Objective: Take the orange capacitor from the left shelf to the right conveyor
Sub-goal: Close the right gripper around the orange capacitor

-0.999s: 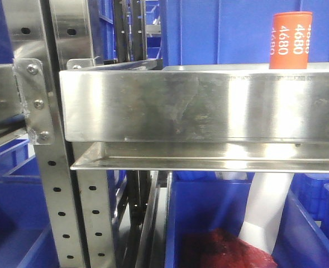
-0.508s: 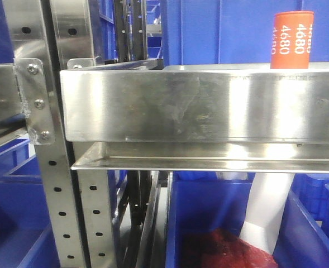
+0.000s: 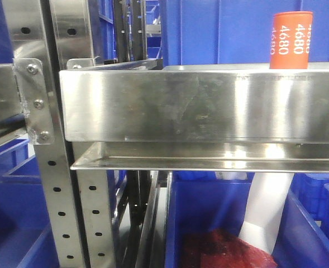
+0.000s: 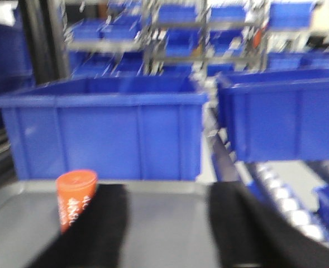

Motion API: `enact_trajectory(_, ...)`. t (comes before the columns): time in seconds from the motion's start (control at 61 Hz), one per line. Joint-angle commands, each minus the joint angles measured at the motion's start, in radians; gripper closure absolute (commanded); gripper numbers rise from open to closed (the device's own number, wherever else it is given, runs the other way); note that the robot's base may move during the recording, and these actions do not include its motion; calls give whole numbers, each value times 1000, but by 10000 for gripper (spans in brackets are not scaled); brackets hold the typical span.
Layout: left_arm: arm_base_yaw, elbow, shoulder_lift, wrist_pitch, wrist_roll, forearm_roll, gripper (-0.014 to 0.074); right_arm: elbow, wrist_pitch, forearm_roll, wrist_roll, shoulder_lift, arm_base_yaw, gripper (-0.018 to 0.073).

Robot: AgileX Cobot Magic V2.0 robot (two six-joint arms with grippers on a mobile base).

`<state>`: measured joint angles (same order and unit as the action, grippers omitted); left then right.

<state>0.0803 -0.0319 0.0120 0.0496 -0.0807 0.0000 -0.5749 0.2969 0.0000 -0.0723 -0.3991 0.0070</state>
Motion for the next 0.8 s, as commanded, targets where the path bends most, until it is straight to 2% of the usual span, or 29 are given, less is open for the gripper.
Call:
enact_trajectory(0.0,-1,5,19,-88,-1,0,701,-65,-51,0,0,-85,44,-37)
enact_trajectory(0.213,-1,5,19,-88,-1,0,701,-85,-88,0,0,-267,163,-53)
enact_trajectory(0.36,-1,5,19,-88,-1,0,701,-85,-190,0,0,-400,227,-53)
enact_trajectory(0.786,-1,5,19,-88,-1,0,701,-87,-504,0,0,-712,241,-53)
